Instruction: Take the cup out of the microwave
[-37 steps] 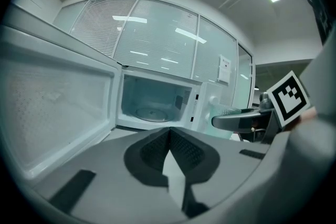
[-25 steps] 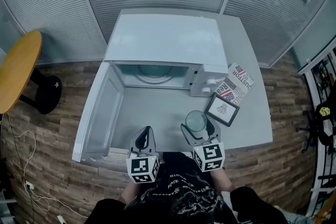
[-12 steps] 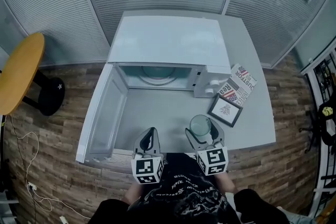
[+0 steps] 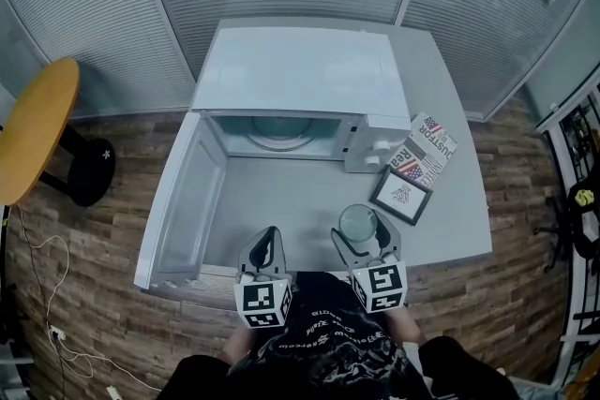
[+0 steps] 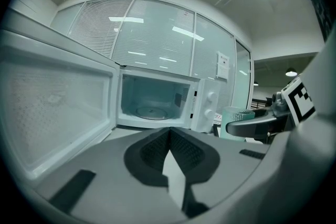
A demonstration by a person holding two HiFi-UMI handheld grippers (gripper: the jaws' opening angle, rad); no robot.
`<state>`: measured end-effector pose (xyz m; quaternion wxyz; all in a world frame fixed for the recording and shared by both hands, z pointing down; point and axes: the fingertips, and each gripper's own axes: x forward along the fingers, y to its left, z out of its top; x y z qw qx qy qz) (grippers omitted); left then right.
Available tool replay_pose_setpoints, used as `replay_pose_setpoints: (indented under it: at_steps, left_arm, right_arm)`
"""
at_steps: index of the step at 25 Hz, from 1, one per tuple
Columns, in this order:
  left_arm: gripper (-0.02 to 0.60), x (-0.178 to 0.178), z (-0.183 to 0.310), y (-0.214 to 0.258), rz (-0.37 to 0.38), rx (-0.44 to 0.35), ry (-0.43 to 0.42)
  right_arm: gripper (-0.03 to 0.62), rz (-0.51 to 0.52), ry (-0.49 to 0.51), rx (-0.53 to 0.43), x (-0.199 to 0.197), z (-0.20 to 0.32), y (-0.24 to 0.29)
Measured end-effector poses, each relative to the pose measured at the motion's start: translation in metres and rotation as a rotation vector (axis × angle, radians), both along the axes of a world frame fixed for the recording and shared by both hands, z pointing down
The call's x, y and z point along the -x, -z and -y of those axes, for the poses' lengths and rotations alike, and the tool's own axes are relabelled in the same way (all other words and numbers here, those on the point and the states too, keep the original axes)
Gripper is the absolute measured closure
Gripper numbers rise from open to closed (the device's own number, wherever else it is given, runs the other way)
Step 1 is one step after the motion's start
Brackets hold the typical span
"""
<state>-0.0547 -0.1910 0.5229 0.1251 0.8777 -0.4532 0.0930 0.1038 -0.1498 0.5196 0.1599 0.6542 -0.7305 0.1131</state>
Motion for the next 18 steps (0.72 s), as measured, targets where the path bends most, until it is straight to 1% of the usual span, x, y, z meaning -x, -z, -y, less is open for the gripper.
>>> replay_pose_setpoints:
  at_steps: [9, 13, 18]
  left_arm:
    - [0.575, 0.0003, -0.003, -0.0039, 0.025, -0.007, -0.002]
    - [0.575, 0.0006, -0.0031, -0.0038, 0.046, -0.025, -0.008]
    - [0.575, -0.0005, -0.0032, -0.0025, 0.043, -0.031, -0.01]
  right_arm:
    - [0.215, -0.008, 0.01, 0.003, 0.0019, -0.0025, -0.0021]
    - [0.215, -0.017, 0.012, 0.0, 0.0026, -0.0021, -0.0027]
    - [0.215, -0.022, 0.019, -0.003, 0.004, -0.0013, -0.002]
